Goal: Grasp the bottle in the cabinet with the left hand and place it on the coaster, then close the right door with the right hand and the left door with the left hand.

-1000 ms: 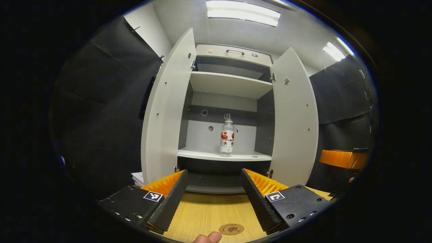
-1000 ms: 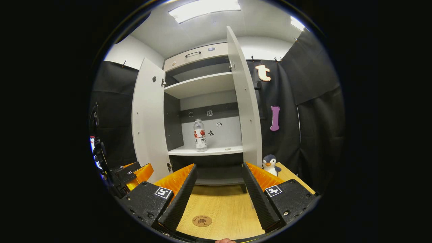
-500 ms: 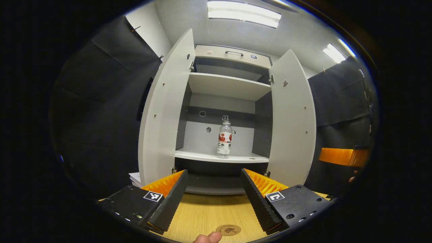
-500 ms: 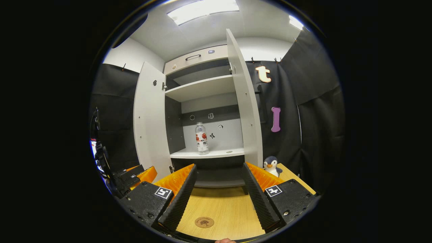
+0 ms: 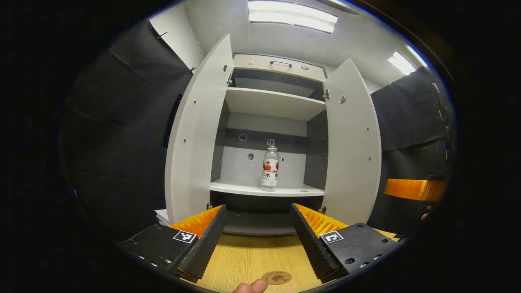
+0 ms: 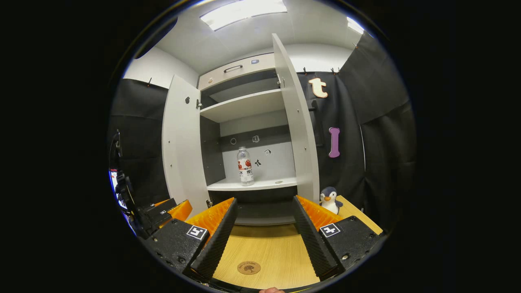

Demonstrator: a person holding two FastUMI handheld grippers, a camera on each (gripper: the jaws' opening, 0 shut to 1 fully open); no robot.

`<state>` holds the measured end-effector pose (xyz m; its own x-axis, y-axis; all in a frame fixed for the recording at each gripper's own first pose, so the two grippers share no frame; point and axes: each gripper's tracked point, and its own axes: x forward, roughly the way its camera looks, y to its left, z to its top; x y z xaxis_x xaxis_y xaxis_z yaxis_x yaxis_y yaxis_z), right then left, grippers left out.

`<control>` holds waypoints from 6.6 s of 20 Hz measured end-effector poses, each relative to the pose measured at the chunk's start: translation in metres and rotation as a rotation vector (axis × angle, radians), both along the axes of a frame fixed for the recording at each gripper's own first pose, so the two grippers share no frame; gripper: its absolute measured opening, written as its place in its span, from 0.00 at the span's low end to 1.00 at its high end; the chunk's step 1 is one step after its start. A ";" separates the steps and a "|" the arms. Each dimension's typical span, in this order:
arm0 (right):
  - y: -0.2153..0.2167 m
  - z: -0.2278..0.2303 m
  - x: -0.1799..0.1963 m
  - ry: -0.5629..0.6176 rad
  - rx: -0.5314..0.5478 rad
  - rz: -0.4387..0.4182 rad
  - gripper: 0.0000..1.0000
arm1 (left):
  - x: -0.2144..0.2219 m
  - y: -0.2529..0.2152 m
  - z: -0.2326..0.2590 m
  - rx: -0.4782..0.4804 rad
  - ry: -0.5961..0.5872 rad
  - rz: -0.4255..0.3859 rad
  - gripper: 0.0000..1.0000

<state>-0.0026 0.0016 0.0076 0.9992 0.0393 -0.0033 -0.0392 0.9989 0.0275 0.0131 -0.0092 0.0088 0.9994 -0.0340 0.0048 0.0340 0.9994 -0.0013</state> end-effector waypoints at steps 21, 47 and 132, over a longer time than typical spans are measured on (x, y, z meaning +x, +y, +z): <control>-0.043 0.009 0.007 -0.026 0.019 -0.128 0.82 | 0.184 -0.054 0.035 -0.026 -0.071 -0.167 0.95; -0.108 0.008 0.008 -0.002 0.002 -0.297 0.83 | 0.389 -0.017 -0.015 0.114 0.083 0.006 0.78; -0.066 0.061 -0.011 0.026 -0.144 -0.063 0.83 | 0.047 -0.063 -0.163 0.006 -0.012 -0.078 0.94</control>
<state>-0.0132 -0.0646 0.0682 0.9992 -0.0260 -0.0299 0.0223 0.9930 -0.1159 0.0599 -0.0726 -0.1538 0.9936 -0.1121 0.0165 0.1121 0.9937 0.0056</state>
